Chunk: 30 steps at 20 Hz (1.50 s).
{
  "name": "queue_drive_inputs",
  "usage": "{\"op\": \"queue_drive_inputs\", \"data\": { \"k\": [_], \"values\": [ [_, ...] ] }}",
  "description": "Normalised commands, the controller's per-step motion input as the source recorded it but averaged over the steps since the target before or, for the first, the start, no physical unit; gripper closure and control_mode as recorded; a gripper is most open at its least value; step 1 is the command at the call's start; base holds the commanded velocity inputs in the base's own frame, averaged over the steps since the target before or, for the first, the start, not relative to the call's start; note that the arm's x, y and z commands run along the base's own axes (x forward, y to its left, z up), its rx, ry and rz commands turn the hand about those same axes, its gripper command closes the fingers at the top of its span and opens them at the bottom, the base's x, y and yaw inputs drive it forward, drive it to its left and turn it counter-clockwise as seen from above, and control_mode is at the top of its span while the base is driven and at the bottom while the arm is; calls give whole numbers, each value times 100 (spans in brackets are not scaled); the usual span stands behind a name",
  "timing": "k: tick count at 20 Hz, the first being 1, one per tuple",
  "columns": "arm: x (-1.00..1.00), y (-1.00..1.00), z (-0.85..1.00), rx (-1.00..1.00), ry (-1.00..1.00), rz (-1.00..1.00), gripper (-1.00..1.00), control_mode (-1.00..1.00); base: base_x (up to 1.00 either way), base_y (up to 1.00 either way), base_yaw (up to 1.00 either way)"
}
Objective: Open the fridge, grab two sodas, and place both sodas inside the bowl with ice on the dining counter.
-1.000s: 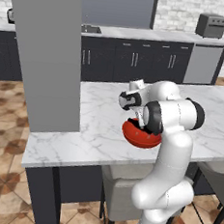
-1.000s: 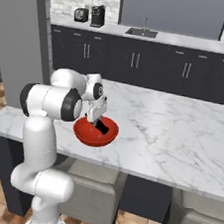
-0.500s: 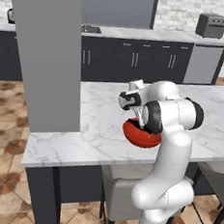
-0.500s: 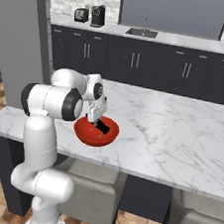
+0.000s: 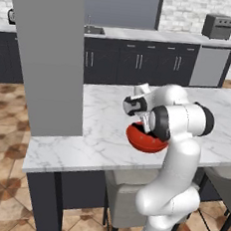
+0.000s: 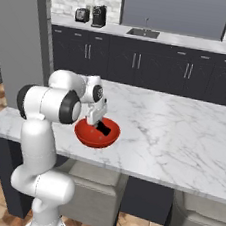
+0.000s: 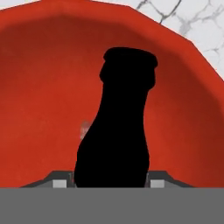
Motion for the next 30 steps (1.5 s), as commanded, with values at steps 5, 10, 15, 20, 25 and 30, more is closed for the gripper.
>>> {"op": "queue_drive_inputs", "data": {
  "k": [5, 10, 15, 20, 25, 30],
  "values": [
    [-58, -7, -1, 0, -22, 0, -100, -100, 0, 0, 0],
    [-31, 0, 13, 0, -23, 0, -100, -100, 0, 0, 0],
    [0, 0, 47, 0, -24, 7, -100, -100, 0, 0, 0],
    [-11, 0, 76, 0, -29, 4, -100, -100, 0, 0, 0],
    [-41, 2, 73, 1, -28, 0, -100, -100, 0, 0, 0],
    [-80, 4, 52, 13, -25, -15, -100, -100, 0, 0, 0]
  ]
}}
